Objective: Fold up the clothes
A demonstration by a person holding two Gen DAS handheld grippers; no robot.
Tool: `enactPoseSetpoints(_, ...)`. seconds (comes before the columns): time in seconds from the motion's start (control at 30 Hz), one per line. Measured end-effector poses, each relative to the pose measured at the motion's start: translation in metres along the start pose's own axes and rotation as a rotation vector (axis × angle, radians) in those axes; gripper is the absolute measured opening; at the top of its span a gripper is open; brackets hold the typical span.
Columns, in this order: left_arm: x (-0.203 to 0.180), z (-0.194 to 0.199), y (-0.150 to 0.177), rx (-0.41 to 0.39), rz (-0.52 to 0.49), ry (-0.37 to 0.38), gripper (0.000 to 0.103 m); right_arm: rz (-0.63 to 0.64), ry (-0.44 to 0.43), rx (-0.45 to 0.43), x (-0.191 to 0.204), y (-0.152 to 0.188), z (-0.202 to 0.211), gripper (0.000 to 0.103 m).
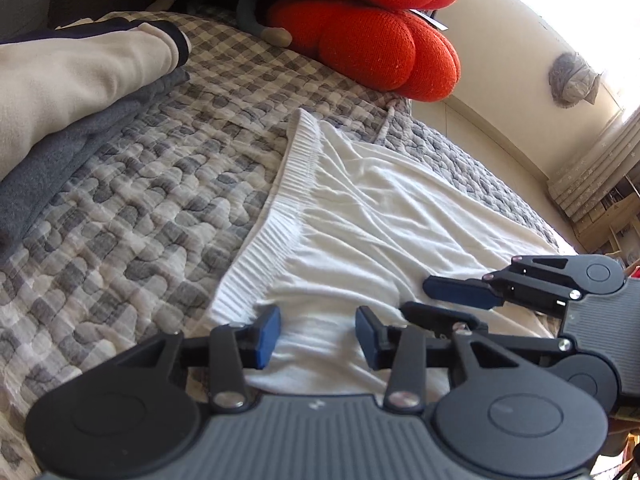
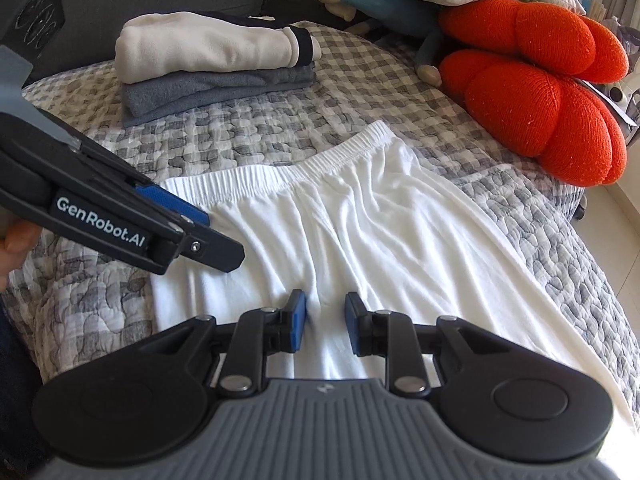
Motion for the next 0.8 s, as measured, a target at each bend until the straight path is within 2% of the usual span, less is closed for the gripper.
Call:
enactPoseSetpoints(0.17, 0.004, 0.000, 0.000, 0.001, 0.014, 0.007, 0.043, 0.073, -0.043, -0.040, 0.007, -0.004, 0.017, 0.026)
enactPoseSetpoints(0.23, 0.004, 0.000, 0.000, -0.001, 0.016, 0.005, 0.043, 0.072, -0.053, -0.007, 0.008, -0.001, 0.013, 0.026)
enactPoseSetpoints(0.3, 0.005, -0.001, -0.001, -0.003, 0.023, -0.004, 0.042, 0.088, -0.043, 0.024, 0.012, 0.006, 0.005, 0.026)
enactPoseSetpoints(0.43, 0.005, 0.000, -0.002, -0.009, 0.023, -0.003, 0.042, 0.110, -0.011, 0.032, 0.015, 0.001, 0.010, 0.027)
enactPoseSetpoints(0.63, 0.004, 0.000, -0.001, -0.014, 0.017, -0.009, 0.043, 0.127, 0.062, 0.021, 0.028, -0.011, 0.038, 0.027)
enactPoseSetpoints(0.8, 0.006, 0.000, -0.001, -0.015, 0.024, -0.008, 0.043, 0.026, 0.099, 0.031, 0.040, -0.007, 0.065, 0.027)
Point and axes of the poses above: each gripper's, at about its wrist camera, not at the fingertips, and z roughly against the way its jaws point, x to its left, y to its underside, the point moved 4 cm from there along -z, roughly the way its jaws point, and after that the axes turned 13 degrees about z, right-handed, at the moved point
